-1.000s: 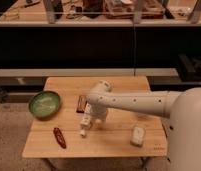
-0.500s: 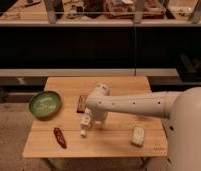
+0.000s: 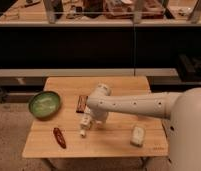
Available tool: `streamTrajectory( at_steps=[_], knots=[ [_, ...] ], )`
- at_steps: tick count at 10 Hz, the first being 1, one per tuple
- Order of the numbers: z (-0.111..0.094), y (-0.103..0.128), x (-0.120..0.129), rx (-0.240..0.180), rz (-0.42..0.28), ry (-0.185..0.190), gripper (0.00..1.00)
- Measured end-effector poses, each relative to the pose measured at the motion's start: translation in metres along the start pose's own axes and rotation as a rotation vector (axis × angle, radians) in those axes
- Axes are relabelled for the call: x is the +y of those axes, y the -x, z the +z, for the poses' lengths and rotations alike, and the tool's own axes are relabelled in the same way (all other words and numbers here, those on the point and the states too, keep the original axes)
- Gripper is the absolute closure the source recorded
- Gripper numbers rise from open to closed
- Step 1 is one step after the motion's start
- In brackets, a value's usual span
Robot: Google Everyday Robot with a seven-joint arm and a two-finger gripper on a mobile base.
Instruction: Stand the bottle upright
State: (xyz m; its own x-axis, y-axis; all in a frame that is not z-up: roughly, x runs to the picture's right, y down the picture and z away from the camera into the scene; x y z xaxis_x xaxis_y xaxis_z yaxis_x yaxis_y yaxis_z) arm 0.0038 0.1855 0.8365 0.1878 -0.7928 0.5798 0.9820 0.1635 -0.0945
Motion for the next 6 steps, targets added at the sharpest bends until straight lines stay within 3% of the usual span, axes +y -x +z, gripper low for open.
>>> streamTrajectory(
  at_steps=[1, 3, 5, 6],
  knots=[
    [0.003, 0.002, 0.003, 0.007, 0.001, 0.002, 0.56],
    [0.0, -0.001, 0.007, 0.039, -0.001, -0.004, 0.39],
    [-0.017, 0.0, -0.006, 0.031, -0.02, -0.02, 0.23],
    [-0.045, -0.001, -0.018, 0.027, -0.035, -0.033, 0.2]
  ],
)
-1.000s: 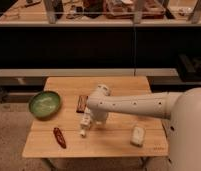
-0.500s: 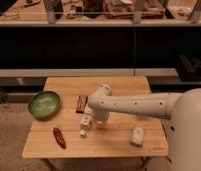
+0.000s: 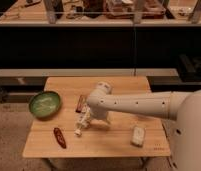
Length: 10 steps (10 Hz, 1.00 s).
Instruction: Stand the bottle upright
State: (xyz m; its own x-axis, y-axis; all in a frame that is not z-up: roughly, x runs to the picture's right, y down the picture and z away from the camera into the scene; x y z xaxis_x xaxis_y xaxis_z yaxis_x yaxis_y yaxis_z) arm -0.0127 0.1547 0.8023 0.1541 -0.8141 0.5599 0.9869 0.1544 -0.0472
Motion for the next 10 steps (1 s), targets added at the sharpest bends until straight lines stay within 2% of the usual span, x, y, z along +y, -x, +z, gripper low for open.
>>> streamTrajectory(
  at_steps=[1, 3, 5, 6, 8, 9, 10],
  knots=[
    [-0.018, -0.002, -0.008, -0.006, -0.008, -0.006, 0.2],
    [-0.062, -0.01, -0.046, -0.027, -0.024, -0.04, 0.2],
    [-0.079, -0.017, -0.068, -0.042, -0.017, -0.068, 0.2],
    [-0.083, -0.022, -0.074, -0.053, -0.004, -0.081, 0.2],
    [-0.078, -0.027, -0.072, -0.07, 0.042, -0.086, 0.2],
    [-0.067, -0.027, -0.071, -0.081, 0.091, -0.084, 0.2],
    [-0.046, -0.023, -0.071, -0.102, 0.157, -0.085, 0.2]
  ],
)
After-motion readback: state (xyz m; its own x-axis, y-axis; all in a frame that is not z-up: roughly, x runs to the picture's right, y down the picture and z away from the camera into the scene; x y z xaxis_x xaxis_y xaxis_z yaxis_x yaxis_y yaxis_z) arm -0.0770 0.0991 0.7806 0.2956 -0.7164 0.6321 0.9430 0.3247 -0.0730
